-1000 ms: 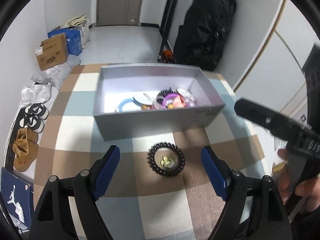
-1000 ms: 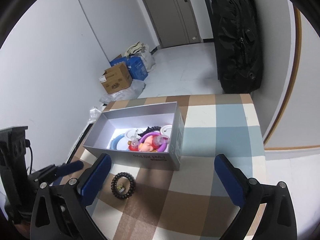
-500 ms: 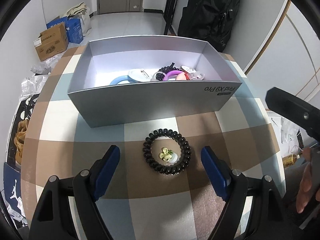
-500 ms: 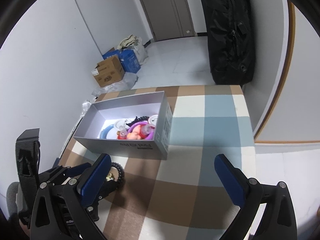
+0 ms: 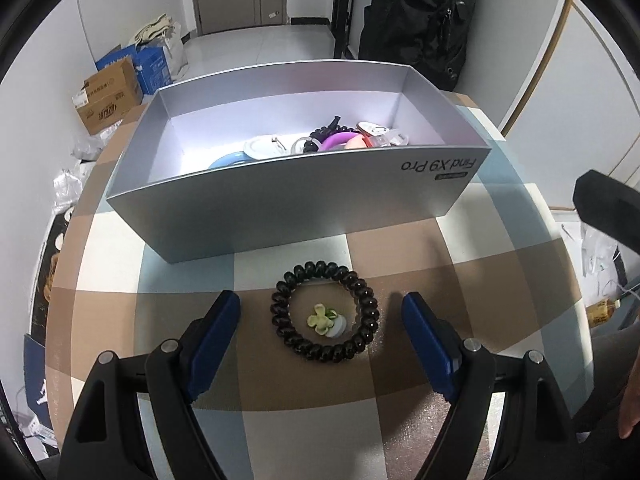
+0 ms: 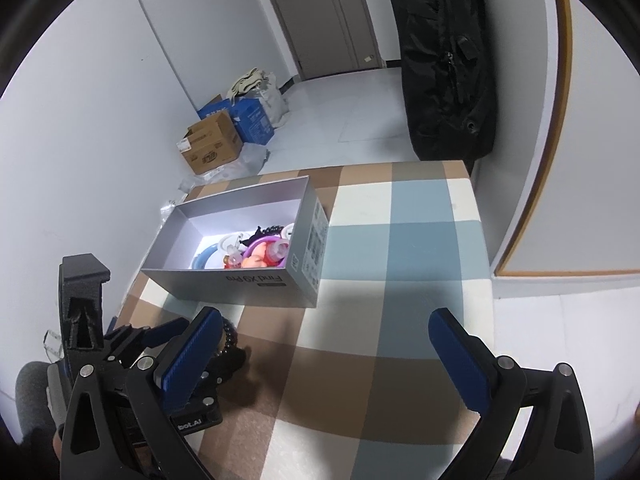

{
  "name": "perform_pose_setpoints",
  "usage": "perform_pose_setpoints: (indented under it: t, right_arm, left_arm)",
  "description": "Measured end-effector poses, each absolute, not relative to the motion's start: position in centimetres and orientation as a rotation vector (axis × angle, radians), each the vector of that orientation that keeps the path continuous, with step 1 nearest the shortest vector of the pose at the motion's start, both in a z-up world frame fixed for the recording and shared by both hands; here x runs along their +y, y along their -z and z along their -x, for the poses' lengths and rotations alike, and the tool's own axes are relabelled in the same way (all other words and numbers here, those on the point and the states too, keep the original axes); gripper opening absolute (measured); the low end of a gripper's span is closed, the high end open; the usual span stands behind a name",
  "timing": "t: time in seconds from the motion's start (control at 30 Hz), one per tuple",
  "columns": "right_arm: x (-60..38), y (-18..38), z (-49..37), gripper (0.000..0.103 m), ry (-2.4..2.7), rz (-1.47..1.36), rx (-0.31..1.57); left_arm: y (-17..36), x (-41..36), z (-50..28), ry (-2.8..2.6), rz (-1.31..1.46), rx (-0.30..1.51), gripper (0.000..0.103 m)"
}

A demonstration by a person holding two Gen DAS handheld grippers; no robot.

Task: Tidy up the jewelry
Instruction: 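Lower the left tool onto the black beaded bracelet and close it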

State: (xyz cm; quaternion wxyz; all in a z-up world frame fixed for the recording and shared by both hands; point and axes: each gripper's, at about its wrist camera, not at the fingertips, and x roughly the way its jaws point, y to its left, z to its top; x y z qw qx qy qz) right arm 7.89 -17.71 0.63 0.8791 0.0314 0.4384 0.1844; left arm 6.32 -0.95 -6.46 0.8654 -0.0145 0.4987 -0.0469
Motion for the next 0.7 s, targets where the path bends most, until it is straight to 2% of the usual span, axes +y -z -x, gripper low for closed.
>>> perform_pose_setpoints:
  t: [0.03,0.1,0.23,0.43,0.7]
  right_arm:
    - [-17.7,-0.6,-7.9,0.103,-0.384,-0.065,0.914]
    - [-17.9,-0.6,-7.8,0.103,-0.382,-0.063,0.912]
    - [-18.1,-0.5,-7.6,0.103,-0.376,-0.065,0.909]
    - [-18.4,-0.5,-7.6,0.103,-0.367,-0.074,0.91]
    - [-17.9,-0.2,-7.4,0.103,-0.37,-0.053,0.919]
  left_arm:
    - [6.4,-1.0,-6.1,0.078,0.011,1.037,0.068]
    - [6.5,-1.0,-6.2,0.081,0.009,1.033,0.067]
    - [6.2,-0.9,-6.3,0.093,0.013,1.025,0.047]
    - [6.2,-0.3,-6.3,0.104,0.048,1.029,0.041]
    - [6.0,0.6,-6.5,0.16,0.168,1.039,0.039]
